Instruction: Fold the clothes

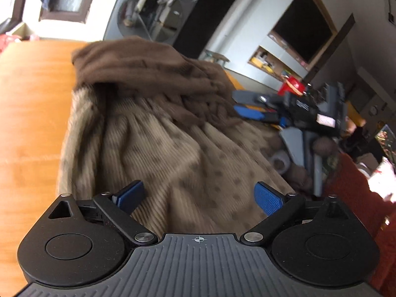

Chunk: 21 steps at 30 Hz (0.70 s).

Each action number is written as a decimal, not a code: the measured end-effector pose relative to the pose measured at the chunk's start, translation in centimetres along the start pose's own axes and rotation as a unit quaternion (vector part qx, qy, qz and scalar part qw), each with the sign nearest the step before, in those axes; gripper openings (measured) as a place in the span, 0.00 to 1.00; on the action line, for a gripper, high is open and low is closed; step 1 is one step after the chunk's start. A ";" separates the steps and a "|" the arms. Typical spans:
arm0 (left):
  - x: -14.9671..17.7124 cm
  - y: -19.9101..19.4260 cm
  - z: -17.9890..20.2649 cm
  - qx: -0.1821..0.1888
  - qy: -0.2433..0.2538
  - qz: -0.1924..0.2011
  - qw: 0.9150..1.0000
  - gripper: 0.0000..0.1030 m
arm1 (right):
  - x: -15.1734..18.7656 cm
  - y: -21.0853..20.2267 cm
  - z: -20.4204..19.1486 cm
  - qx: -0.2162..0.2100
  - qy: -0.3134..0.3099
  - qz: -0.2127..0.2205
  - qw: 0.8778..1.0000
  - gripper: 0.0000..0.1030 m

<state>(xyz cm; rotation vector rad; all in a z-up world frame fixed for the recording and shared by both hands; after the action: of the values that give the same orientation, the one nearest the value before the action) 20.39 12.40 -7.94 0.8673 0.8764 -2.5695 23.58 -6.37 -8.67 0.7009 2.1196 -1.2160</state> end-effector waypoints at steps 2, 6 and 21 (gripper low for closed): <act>1.6 -0.3 1.7 0.028 0.004 -0.021 0.999 1.00 | -0.3 0.0 -0.3 0.004 -0.011 -0.009 1.000 1.00; 2.1 -2.1 3.1 0.020 0.018 0.007 1.000 1.00 | -0.8 -2.5 -1.1 0.036 -0.042 -0.001 0.998 1.00; 4.0 -8.7 5.1 -0.168 0.074 0.050 0.982 1.00 | 14.3 -11.8 -13.9 -0.081 -0.335 -0.118 0.931 0.51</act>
<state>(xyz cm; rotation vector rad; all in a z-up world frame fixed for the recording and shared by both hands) 11.11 15.64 -3.26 0.9775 1.2305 -2.2046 2.45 2.80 -6.43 -0.0613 1.7135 -1.1669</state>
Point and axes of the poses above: each gripper's, at about its wrist camera, not at the fingertips, and y roughly the way its jaws point, z to its right, x to its underside, the point moved 6 cm from there along y, roughly the way its jaws point, and after that the axes turned 15 degrees about x, right-handed, at the moved point
